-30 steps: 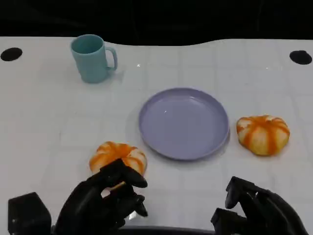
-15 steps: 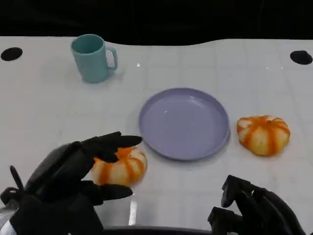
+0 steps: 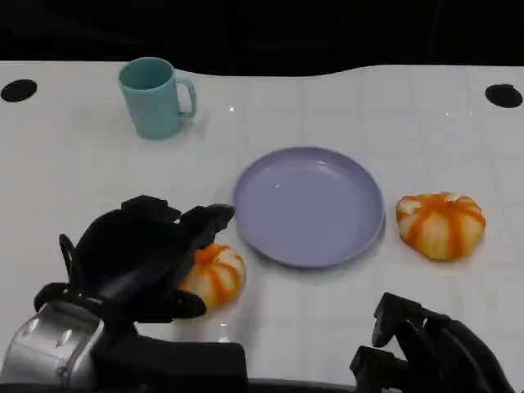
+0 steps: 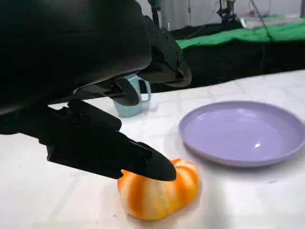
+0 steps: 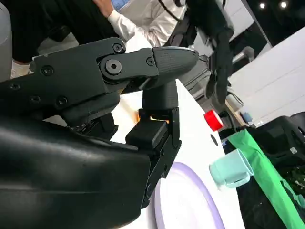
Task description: Grasp the bread from the table and place it into the plate.
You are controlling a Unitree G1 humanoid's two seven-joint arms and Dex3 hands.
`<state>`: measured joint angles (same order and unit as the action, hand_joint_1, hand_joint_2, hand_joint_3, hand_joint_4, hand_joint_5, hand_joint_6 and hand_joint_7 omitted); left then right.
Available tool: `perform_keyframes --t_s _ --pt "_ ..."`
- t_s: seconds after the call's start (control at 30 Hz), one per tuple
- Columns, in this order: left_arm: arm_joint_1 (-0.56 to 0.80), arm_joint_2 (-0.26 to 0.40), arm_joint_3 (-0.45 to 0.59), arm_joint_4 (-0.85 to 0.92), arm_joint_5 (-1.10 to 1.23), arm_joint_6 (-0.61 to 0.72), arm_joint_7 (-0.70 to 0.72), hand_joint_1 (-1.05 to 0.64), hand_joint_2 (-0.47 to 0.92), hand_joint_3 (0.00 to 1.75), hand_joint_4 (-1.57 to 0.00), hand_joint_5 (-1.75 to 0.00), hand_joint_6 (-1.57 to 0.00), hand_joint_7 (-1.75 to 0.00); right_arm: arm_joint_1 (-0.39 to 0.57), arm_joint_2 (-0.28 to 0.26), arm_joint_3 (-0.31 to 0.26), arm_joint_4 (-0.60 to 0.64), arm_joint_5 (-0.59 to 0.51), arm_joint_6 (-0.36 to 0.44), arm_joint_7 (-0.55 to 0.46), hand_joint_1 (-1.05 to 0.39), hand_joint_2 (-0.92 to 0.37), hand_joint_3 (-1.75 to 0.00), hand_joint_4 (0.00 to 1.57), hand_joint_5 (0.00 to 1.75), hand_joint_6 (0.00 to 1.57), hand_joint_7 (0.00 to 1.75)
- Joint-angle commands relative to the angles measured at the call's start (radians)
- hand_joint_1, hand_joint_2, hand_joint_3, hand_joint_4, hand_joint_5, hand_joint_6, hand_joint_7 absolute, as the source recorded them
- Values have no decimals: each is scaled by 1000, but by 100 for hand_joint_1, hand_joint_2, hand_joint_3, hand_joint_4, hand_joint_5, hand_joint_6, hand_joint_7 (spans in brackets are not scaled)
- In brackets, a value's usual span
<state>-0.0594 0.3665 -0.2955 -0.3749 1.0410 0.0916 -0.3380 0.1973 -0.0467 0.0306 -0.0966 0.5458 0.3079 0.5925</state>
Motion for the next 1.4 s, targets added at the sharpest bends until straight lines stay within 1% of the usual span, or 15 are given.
perform_keyframes --t_s 0.03,0.23,0.43,0.67,0.8,0.97,1.0,1.07,1.2,1.27,1.3,1.33,1.4 --pt "-47 -4 -37 68 46 45 -60 -60 81 0 -26 -29 -23 0 7 -13 -3 -13 -3 -1 -3 -74 -92 -19 86 163 74 140" --pt "-102 -2 -87 154 77 67 -96 -61 81 0 -30 -27 -25 -1 10 -13 0 -19 -7 -7 -1 -75 -92 -20 87 162 74 141" --pt "-147 -20 -117 242 71 83 -95 -60 81 0 -35 -19 -29 -1 11 -10 0 -19 -7 -8 -5 -75 -92 -20 87 162 74 142" --pt "-200 -66 -136 391 50 95 1 -56 79 0 -41 -15 -33 -2 11 -11 0 -17 -12 -13 -5 -75 -92 -21 88 162 74 141" --pt "-243 -93 -147 520 29 86 109 -56 80 1 -44 -14 -32 0 10 -10 -1 -17 -4 -7 -3 -75 -92 -20 87 163 74 141" --pt "-291 -107 -172 647 7 83 175 -53 82 1 -44 -11 -32 -1 13 -11 -1 -22 -2 -1 -6 -75 -92 -19 87 162 74 140" --pt "-297 -107 -175 666 -2 80 179 -51 83 1 -46 -11 -34 -1 15 -10 0 -26 -2 0 -8 -75 -92 -20 87 162 74 140" --pt "-308 -108 -184 695 -18 87 168 -48 84 1 -51 -12 -40 -3 17 -11 0 -27 -2 0 -7 -75 -92 -20 87 162 75 140" --pt "-328 -97 -208 717 -38 99 112 -43 89 1 -83 -18 -58 -5 17 -13 0 -30 -2 -2 -6 -75 -92 -20 88 163 75 140" --pt "-336 -91 -216 728 -42 97 96 -42 90 1 -88 -19 -61 -5 18 -12 0 -31 -4 -4 -8 -76 -92 -20 88 163 75 140" --pt "-341 -88 -220 736 -46 95 88 -42 90 1 -93 -36 -66 -4 20 -12 0 -33 -7 -6 -10 -76 -92 -20 87 163 75 140" --pt "-345 -86 -223 742 -49 94 82 -41 90 0 -80 -79 -73 -2 21 -11 1 -35 -9 -8 -12 -76 -92 -20 87 163 75 141" --pt "-350 -81 -230 752 -57 91 85 -40 90 0 -67 -117 -79 -1 22 -11 1 -37 -10 -9 -13 -76 -92 -20 87 163 74 141"
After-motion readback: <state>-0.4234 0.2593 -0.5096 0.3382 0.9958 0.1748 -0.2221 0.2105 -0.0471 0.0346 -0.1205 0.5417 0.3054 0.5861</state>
